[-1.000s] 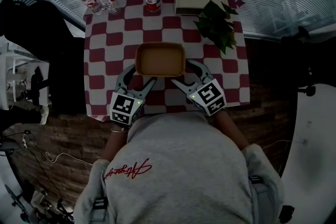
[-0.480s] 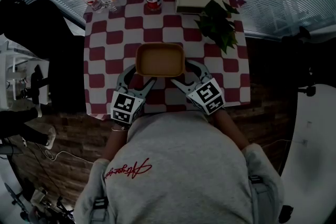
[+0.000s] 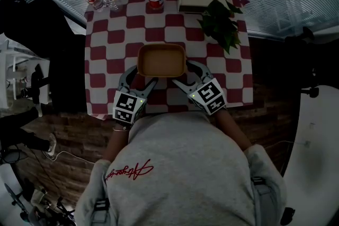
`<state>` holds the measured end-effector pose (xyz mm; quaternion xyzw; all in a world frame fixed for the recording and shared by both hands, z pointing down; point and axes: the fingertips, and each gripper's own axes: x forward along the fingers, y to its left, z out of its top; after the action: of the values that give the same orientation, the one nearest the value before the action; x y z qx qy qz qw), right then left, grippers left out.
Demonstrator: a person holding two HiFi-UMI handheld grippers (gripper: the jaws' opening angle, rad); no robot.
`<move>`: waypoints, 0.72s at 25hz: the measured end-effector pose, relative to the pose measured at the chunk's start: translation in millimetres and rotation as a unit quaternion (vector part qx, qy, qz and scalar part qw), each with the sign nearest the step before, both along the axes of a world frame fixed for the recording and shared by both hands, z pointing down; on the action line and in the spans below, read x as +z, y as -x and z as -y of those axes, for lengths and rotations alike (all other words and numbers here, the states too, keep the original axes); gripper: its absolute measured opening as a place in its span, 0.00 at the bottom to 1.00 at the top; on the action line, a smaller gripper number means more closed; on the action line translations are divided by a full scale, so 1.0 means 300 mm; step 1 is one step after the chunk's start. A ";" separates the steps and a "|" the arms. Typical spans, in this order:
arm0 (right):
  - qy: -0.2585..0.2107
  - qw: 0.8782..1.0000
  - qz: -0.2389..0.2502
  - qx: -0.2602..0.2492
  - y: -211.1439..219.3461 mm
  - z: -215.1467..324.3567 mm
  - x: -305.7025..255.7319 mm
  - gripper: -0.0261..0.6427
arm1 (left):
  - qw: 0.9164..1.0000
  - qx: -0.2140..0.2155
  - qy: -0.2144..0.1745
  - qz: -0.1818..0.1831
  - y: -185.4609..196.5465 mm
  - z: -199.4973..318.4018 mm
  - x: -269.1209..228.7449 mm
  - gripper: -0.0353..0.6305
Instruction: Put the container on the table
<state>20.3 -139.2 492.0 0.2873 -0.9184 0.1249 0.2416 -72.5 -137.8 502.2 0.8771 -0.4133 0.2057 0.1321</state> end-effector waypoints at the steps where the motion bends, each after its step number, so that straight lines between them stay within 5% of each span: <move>1: 0.001 1.000 -0.001 0.000 0.000 -0.001 0.003 0.49 | 1.000 0.000 0.001 0.001 0.001 0.000 0.002 0.53; 18: 0.017 1.000 -0.017 -0.009 -0.001 -0.005 0.061 0.49 | 1.000 0.002 0.018 0.015 0.004 -0.008 0.058 0.52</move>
<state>20.7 -137.7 510.3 0.2773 -0.9145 0.1332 0.2627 -73.6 -135.3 519.6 0.8724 -0.4093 0.2266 0.1414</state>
